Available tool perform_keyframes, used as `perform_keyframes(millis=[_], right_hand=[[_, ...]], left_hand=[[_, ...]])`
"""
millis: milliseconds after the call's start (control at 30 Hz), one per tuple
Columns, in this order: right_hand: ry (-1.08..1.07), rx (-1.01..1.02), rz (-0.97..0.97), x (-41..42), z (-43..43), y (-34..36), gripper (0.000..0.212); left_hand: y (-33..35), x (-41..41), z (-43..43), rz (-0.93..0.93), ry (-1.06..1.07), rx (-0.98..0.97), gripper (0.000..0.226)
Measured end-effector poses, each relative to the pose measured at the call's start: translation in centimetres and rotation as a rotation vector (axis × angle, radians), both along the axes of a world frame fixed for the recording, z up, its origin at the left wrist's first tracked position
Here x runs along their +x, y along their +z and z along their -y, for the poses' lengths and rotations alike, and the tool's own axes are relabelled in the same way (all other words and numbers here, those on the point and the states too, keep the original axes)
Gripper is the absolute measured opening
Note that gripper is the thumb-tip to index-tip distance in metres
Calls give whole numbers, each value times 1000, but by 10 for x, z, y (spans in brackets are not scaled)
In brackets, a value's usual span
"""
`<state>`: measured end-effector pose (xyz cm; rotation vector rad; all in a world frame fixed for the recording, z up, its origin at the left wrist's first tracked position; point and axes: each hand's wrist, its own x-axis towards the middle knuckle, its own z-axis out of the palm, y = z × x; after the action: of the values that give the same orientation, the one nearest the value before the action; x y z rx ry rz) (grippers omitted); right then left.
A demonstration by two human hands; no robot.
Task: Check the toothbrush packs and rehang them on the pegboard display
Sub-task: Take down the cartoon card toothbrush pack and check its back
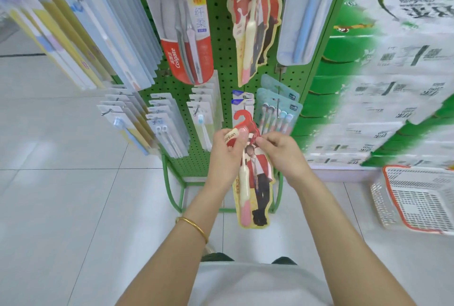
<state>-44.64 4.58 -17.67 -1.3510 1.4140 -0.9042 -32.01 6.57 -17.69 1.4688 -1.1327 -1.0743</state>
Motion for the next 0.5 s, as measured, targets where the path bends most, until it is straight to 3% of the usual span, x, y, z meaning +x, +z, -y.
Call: perform_keyframes(millis=[167, 333, 500], right_hand=[[-63, 36, 52, 7, 4, -9, 29], [-210, 163, 188, 8, 9, -24, 25], [-391, 161, 224, -3, 15, -29, 29]], left_hand=[[-18, 9, -13, 148, -127, 20, 75], [-30, 14, -27, 349, -264, 27, 82], [-35, 14, -45, 558, -514, 185, 90]])
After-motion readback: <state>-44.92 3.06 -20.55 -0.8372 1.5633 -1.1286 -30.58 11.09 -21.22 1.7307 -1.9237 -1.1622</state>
